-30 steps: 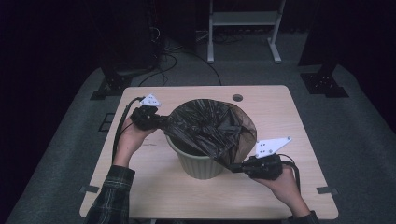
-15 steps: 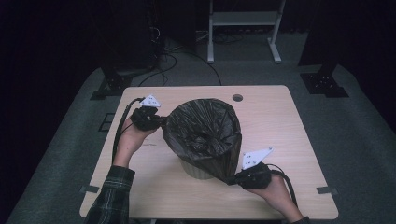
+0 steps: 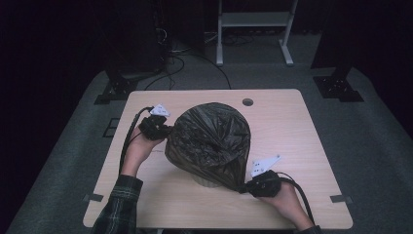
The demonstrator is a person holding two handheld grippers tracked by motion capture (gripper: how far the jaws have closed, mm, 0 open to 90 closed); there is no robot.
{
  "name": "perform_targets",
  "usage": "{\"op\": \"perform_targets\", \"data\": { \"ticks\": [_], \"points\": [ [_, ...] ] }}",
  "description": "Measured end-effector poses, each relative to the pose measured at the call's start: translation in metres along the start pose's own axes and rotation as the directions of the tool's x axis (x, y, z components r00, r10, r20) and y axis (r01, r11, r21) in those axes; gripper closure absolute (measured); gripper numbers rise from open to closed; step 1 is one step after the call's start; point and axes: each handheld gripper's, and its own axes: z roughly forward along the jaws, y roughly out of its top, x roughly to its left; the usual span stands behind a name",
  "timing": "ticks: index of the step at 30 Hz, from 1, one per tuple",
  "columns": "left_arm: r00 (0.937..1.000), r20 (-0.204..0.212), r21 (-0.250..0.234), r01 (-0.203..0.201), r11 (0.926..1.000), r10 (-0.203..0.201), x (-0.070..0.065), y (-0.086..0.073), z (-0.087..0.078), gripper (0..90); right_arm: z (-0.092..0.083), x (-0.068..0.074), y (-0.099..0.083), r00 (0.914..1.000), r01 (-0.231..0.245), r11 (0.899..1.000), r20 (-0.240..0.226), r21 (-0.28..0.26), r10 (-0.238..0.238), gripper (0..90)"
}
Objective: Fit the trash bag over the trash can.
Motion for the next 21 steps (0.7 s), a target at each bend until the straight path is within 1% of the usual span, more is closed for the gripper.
{"op": "perform_targets", "data": {
  "ticks": [2,4,6,7,8,9,10,11,13,14,15,16,18,19,20,21],
  "points": [
    [1.0000,-0.003,0.010,0.002,0.9999,-0.002,-0.001,-0.002,0.004,89.0,0.000,-0.001,-0.001,1.0000,-0.003,1.000,0.007,0.005,0.003,90.0],
    [1.0000,0.007,0.010,0.004,0.9999,-0.004,-0.001,-0.004,0.007,89.0,0.000,-0.002,-0.004,0.9997,-0.004,1.000,0.024,0.013,0.004,90.0],
    [0.9999,0.012,0.010,0.002,0.9999,-0.003,-0.002,-0.004,0.010,89.0,-0.002,-0.004,-0.005,0.9995,-0.008,1.000,0.029,0.010,0.008,90.0],
    [1.0000,0.009,0.019,-0.001,0.9998,0.001,-0.002,-0.004,0.010,89.0,-0.003,-0.004,-0.005,0.9994,-0.007,1.000,0.033,0.008,0.007,90.0],
    [1.0000,0.006,0.021,0.000,0.9998,0.000,-0.003,-0.004,0.011,89.0,-0.006,-0.004,-0.005,0.9990,-0.001,1.000,0.045,0.005,0.001,83.5],
    [1.0000,0.008,0.023,0.000,0.9997,0.000,-0.002,-0.004,0.010,89.0,-0.010,-0.003,-0.004,0.9982,-0.005,1.000,0.060,-0.009,0.005,76.8],
    [1.0000,0.007,0.023,0.001,0.9997,-0.001,-0.002,-0.005,0.010,89.0,-0.015,-0.004,-0.003,0.9981,-0.007,0.999,0.062,-0.032,0.009,72.3],
    [1.0000,0.006,0.024,0.002,0.9997,-0.002,-0.001,-0.005,0.010,89.0,-0.025,-0.003,-0.001,0.9970,0.000,0.998,0.077,-0.067,0.005,69.9],
    [1.0000,0.003,0.023,0.005,0.9997,-0.005,-0.001,-0.005,0.009,89.0,-0.041,-0.002,0.004,0.9944,0.013,0.992,0.106,-0.122,0.000,66.4],
    [1.0000,0.004,0.025,0.006,0.9997,-0.006,0.000,-0.005,0.009,88.9,-0.050,-0.002,0.006,0.9934,0.018,0.988,0.115,-0.153,-0.001,65.0],
    [1.0000,0.003,0.025,0.007,0.9997,-0.007,0.000,-0.005,0.009,88.9,-0.060,-0.003,0.011,0.9915,0.024,0.982,0.130,-0.189,0.001,63.4],
    [1.0000,0.003,0.026,0.008,0.9996,-0.008,0.000,-0.005,0.009,88.9,-0.068,-0.004,0.014,0.9899,0.027,0.976,0.142,-0.214,0.003,63.2],
    [1.0000,0.005,0.028,0.005,0.9996,-0.005,-0.001,-0.005,0.009,88.9,-0.080,-0.007,0.022,0.9884,0.040,0.967,0.152,-0.252,-0.001,61.7],
    [1.0000,0.005,0.027,0.004,0.9996,-0.004,-0.001,-0.005,0.009,88.9,-0.086,-0.008,0.026,0.9860,0.047,0.961,0.167,-0.273,-0.001,60.5],
    [1.0000,0.006,0.028,0.003,0.9996,-0.004,-0.001,-0.005,0.010,88.9,-0.091,-0.010,0.031,0.9858,0.053,0.955,0.168,-0.292,-0.003,60.0],
    [1.0000,0.007,0.027,0.004,0.9996,-0.005,-0.001,-0.005,0.010,88.9,-0.094,-0.012,0.035,0.9864,0.055,0.951,0.164,-0.303,-0.005,58.2]
  ]
}}
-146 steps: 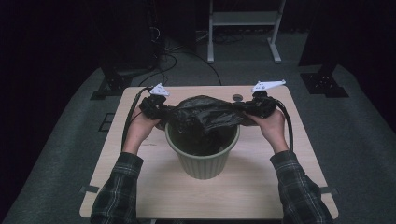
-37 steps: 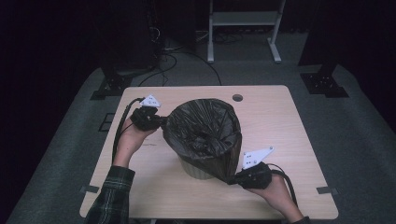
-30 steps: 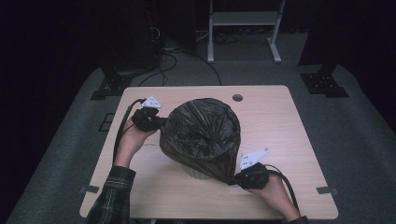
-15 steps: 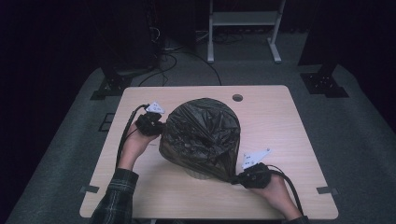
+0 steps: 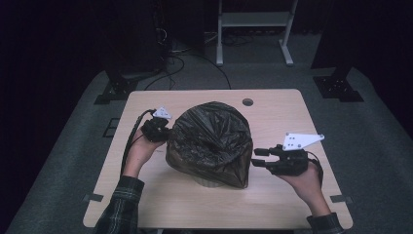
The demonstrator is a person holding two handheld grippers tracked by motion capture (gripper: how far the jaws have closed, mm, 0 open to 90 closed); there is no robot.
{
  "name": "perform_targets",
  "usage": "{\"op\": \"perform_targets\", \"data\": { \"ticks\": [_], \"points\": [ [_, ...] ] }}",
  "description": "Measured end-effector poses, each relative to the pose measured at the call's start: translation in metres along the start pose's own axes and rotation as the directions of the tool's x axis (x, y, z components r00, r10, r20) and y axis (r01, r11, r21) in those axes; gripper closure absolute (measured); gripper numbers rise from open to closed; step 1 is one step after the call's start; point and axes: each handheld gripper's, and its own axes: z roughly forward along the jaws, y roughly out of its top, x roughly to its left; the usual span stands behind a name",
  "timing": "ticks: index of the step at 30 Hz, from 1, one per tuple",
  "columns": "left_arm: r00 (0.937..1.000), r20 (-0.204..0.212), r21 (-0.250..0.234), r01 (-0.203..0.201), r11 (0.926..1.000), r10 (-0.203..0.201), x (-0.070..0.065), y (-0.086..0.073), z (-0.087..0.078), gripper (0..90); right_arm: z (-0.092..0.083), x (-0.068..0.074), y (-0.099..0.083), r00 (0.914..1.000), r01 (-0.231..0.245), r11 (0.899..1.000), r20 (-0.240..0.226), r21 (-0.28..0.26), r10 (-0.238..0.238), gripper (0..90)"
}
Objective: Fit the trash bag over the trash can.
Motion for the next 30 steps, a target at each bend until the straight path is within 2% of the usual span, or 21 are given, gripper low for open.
{"op": "perform_targets", "data": {
  "ticks": [2,4,7,10,13,18,21,22,26,30],
  "points": [
    [1.0000,0.002,0.001,0.001,1.0000,-0.001,0.000,0.000,0.001,88.9,0.002,-0.006,0.007,1.0000,-0.003,1.000,-0.004,0.013,0.003,54.2],
    [1.0000,0.002,0.004,0.002,1.0000,-0.002,0.000,0.000,0.001,89.0,0.008,-0.010,0.013,1.0000,0.006,1.000,0.004,0.025,-0.006,56.6],
    [1.0000,-0.002,0.022,0.005,0.9997,-0.005,0.002,-0.002,0.002,89.8,0.014,-0.012,0.017,0.9998,0.012,1.000,-0.016,0.022,-0.011,83.4],
    [0.9999,0.007,0.041,0.012,0.9991,-0.012,0.004,-0.006,0.004,89.9,0.016,-0.011,0.019,0.9997,0.020,0.999,-0.012,0.032,-0.020,90.0],
    [0.9995,0.015,0.033,0.026,0.9991,-0.027,0.006,-0.011,0.006,90.0,0.016,-0.011,0.020,0.9997,0.023,0.999,-0.004,0.034,-0.023,90.0],
    [0.9990,0.003,0.035,0.045,0.9984,-0.045,0.008,-0.019,0.010,89.9,0.013,-0.014,0.019,0.9993,0.015,0.999,0.033,0.032,-0.016,90.0],
    [0.9984,0.007,0.026,0.056,0.9981,-0.056,0.009,-0.020,0.012,89.9,0.014,-0.018,0.017,0.9952,0.021,0.996,0.093,0.084,-0.028,90.0],
    [0.9986,0.007,0.028,0.052,0.9983,-0.052,0.008,-0.019,0.012,89.9,0.015,-0.021,0.014,0.9930,0.011,0.995,0.116,0.097,-0.022,90.0],
    [0.9991,0.014,0.011,0.041,0.9991,-0.041,0.006,-0.015,0.012,89.9,0.017,-0.034,0.001,0.9889,-0.045,0.990,0.147,0.131,0.026,90.0],
    [0.9986,0.006,0.019,0.052,0.9984,-0.053,0.008,-0.012,0.015,89.9,0.017,-0.041,-0.009,0.9860,-0.087,0.990,0.152,0.108,0.070,90.0]
  ]
}}
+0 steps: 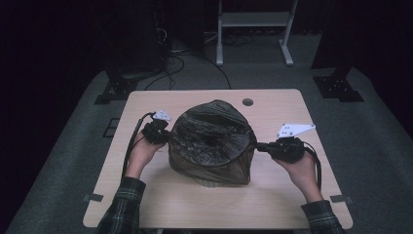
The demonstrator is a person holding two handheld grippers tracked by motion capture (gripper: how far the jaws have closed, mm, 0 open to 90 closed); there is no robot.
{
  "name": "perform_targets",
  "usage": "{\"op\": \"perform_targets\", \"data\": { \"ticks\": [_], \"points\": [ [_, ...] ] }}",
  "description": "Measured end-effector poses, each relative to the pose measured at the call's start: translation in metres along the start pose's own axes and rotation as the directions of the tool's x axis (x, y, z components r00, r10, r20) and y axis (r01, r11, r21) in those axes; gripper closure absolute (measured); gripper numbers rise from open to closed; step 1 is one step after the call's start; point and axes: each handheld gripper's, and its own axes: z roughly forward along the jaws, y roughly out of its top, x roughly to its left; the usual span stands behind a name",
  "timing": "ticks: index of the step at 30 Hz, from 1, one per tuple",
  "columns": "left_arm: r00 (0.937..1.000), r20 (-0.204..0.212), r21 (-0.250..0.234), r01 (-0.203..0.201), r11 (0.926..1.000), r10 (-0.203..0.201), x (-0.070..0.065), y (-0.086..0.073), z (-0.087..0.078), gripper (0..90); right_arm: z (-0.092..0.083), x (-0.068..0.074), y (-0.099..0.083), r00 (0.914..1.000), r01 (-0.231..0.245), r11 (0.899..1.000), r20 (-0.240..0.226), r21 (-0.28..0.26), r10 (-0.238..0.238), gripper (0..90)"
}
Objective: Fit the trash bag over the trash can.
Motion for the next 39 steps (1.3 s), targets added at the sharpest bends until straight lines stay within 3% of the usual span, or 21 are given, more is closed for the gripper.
{"op": "perform_targets", "data": {
  "ticks": [2,9,12,15,18,20,27,29,34,37,39],
  "points": [
    [0.9998,-0.017,0.017,0.013,0.9998,-0.013,0.002,0.001,0.003,89.9,0.000,-0.001,0.001,1.0000,-0.001,1.000,0.006,-0.008,0.001,90.0],
    [0.9981,-0.007,0.070,0.061,0.9957,-0.060,0.010,-0.010,0.013,90.0,0.000,-0.002,0.010,0.9995,0.016,0.999,0.029,-0.039,-0.014,90.0],
    [0.9982,-0.006,0.056,0.060,0.9966,-0.060,0.009,-0.010,0.011,90.0,0.000,-0.005,0.011,0.9989,0.006,1.000,0.048,-0.026,-0.005,90.0],
    [0.9988,0.000,0.027,0.049,0.9984,-0.049,0.006,-0.007,0.007,89.9,0.005,-0.008,0.006,0.9965,0.012,0.999,0.082,0.039,-0.015,90.0],
    [0.9993,-0.012,0.050,0.036,0.9981,-0.036,0.006,-0.005,0.006,89.9,0.011,-0.013,-0.008,0.9962,-0.020,0.996,0.086,0.082,0.013,90.0],
    [0.9990,-0.016,0.065,0.043,0.9970,-0.042,0.008,-0.007,0.009,89.9,0.012,-0.015,-0.015,0.9967,-0.040,0.996,0.074,0.086,0.034,90.0],
    [0.9968,-0.031,0.119,0.077,0.9899,-0.074,0.015,-0.027,0.015,89.9,0.010,-0.013,-0.016,0.9969,-0.031,0.995,0.075,0.097,0.024,90.0],
    [0.9959,-0.027,0.115,0.089,0.9894,-0.087,0.017,-0.032,0.016,89.9,0.010,-0.013,-0.018,0.9971,-0.030,0.994,0.073,0.102,0.023,90.0],
    [0.9961,-0.030,0.146,0.086,0.9855,-0.083,0.016,-0.040,0.020,89.9,0.017,-0.012,-0.025,0.9978,-0.031,0.991,0.062,0.133,0.023,90.0],
    [0.9963,-0.023,0.137,0.086,0.9868,-0.083,0.016,-0.040,0.019,89.8,0.019,-0.013,-0.028,0.9978,-0.034,0.989,0.061,0.143,0.025,90.0],
    [0.9961,-0.020,0.105,0.088,0.9906,-0.087,0.016,-0.037,0.014,89.6,0.017,-0.012,-0.027,0.9975,-0.031,0.990,0.068,0.137,0.022,90.0]
  ]
}}
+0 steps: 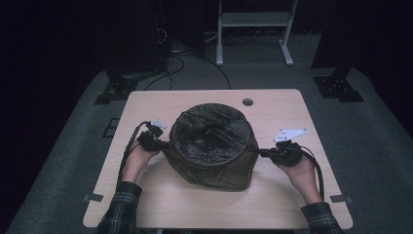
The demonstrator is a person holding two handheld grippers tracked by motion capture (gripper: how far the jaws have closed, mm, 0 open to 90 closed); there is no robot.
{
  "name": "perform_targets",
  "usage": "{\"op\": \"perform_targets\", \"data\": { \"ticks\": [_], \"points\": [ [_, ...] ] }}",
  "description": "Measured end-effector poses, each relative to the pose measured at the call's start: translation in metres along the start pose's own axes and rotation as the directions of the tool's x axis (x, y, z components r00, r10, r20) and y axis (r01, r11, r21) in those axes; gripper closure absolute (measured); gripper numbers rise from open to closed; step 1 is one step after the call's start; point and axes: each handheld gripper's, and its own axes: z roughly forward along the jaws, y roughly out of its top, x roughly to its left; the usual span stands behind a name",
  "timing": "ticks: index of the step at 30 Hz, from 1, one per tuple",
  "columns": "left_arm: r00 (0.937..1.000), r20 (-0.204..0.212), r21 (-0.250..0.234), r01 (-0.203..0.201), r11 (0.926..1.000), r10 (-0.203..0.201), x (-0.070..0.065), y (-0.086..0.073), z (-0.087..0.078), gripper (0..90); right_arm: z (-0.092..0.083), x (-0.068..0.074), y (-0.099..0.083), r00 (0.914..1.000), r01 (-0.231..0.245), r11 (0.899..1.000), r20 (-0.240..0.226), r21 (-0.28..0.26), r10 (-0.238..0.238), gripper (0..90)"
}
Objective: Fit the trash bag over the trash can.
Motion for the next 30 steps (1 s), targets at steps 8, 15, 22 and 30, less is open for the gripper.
{"op": "perform_targets", "data": {
  "ticks": [8,15,22,30],
  "points": [
    [0.9993,-0.033,-0.112,-0.022,0.9934,0.018,-0.003,0.011,-0.029,60.9,-0.012,-0.003,0.001,0.9997,-0.026,0.998,-0.004,-0.055,0.025,66.3],
    [0.9992,-0.038,-0.182,-0.014,0.9831,0.008,-0.007,0.014,-0.056,34.7,-0.025,-0.001,0.007,0.9996,-0.023,0.994,-0.022,-0.103,0.021,38.4],
    [0.9982,-0.047,-0.188,-0.045,0.9812,0.037,-0.018,-0.002,-0.079,16.4,-0.038,0.008,0.018,0.9999,0.002,0.993,-0.014,-0.116,-0.004,16.2],
    [0.9909,-0.059,-0.147,-0.129,0.9807,0.121,-0.039,-0.036,-0.091,0.4,-0.053,0.014,0.028,0.9986,0.041,0.975,-0.023,-0.220,-0.048,9.5]
  ]
}}
